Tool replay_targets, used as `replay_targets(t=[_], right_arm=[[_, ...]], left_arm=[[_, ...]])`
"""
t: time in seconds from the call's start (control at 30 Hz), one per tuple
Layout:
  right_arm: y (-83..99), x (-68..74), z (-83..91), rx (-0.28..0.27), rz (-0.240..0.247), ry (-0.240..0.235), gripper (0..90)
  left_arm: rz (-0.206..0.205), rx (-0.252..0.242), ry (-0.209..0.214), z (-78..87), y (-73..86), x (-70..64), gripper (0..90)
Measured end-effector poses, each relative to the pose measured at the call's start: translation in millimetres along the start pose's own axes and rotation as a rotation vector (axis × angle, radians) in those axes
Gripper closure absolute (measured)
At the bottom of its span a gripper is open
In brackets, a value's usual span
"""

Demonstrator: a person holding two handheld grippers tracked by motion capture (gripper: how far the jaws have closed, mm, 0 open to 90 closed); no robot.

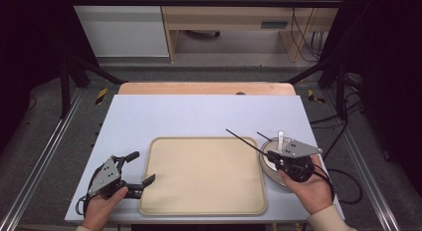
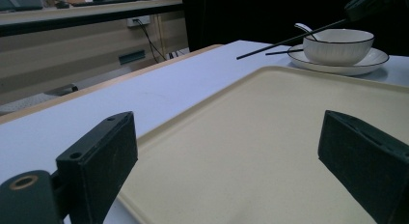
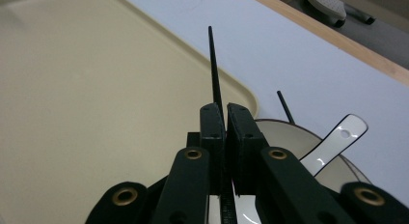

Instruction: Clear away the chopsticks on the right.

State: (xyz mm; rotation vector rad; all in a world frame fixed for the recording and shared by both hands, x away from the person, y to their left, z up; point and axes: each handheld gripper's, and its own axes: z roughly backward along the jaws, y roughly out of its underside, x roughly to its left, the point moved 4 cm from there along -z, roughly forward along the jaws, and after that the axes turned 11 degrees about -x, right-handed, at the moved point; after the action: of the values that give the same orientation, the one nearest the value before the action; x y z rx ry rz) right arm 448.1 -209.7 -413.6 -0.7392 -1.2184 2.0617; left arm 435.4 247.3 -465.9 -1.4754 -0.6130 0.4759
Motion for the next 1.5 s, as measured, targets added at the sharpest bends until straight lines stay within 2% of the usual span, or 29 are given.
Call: replay_targets(t=[0.43, 0.67, 0.97, 1.3, 1.43, 1.5], right_arm=[[16.3, 6.1, -4.2, 0.009, -0.036, -0.020, 85.7], [20.5, 11.3, -4.7, 0.006, -0.034, -0.038, 85.7], [28.7, 17.1, -9.9, 0.030, -0.033, -0.054, 85.7], [28.5, 25.7, -13.9, 0.031, -0.040, -0.073, 85.7], [25.9, 34.9, -17.9, 0.028, -0.051, -0.089, 85.7], [26.9, 47.8, -22.8, 0.028, -0.059, -0.109, 85.7]], left_arm=[[-0.011, 0.012, 0.006, -1.1, 1.1, -1.5, 6.3], [-0.013, 0.015, 0.005, -1.5, 1.4, -2.0, 6.3], [-0.014, 0.019, 0.004, -1.6, 1.8, -1.7, 6.3], [-0.015, 0.018, 0.003, -1.6, 1.7, -1.8, 6.3], [-0.017, 0.017, 0.002, -1.7, 1.5, -1.9, 6.3], [-0.017, 0.017, 0.004, -1.5, 1.4, -1.9, 6.3]])
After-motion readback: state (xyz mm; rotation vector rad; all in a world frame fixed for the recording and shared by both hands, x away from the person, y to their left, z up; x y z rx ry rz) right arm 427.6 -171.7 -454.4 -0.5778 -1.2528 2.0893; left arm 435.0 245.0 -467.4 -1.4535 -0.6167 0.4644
